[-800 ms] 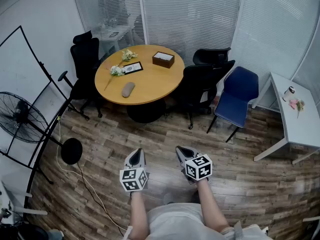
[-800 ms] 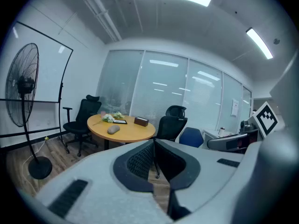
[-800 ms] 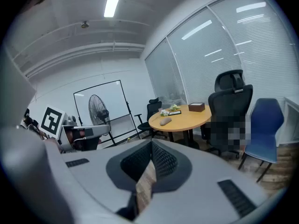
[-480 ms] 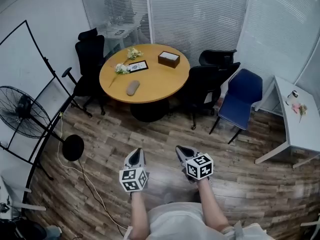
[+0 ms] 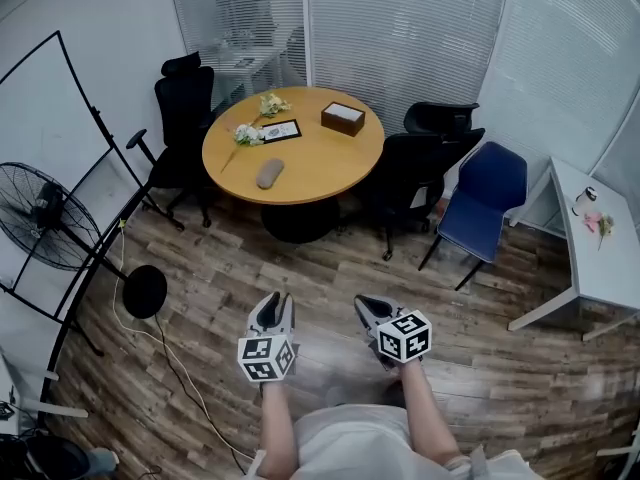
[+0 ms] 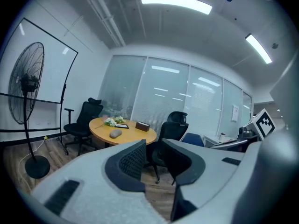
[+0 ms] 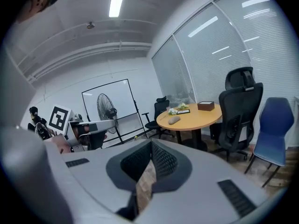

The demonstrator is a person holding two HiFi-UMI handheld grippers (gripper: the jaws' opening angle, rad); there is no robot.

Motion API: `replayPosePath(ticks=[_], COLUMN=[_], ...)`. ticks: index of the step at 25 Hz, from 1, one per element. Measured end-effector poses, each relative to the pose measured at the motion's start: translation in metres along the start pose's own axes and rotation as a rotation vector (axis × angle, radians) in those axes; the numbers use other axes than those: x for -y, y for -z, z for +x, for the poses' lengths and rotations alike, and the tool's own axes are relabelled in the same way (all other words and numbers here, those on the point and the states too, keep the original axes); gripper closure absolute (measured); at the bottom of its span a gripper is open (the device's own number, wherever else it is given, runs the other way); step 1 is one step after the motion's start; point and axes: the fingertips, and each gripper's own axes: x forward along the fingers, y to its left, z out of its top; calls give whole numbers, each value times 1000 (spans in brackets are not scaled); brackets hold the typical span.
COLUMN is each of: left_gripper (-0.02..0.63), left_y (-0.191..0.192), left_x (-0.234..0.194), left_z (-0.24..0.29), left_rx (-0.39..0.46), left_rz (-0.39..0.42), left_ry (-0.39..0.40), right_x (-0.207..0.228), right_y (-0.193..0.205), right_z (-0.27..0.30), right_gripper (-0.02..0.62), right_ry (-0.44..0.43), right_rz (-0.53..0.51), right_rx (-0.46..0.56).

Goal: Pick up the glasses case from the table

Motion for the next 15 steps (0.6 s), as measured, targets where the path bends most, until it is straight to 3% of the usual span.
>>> replayPosePath(ticks=[6,15], left_gripper=[443,374], left_y=[-6,2], left_x=[5,2], left_z=[6,2], left_rx=[19,-4], left_rz=[1,-20], left_ry=[46,61], right_x=[7,15], right_y=[1,-4], right_z=[-9,-11], right_gripper=[555,295], right_ry=[8,29], right_rz=[3,68], right_rx=[-11,43])
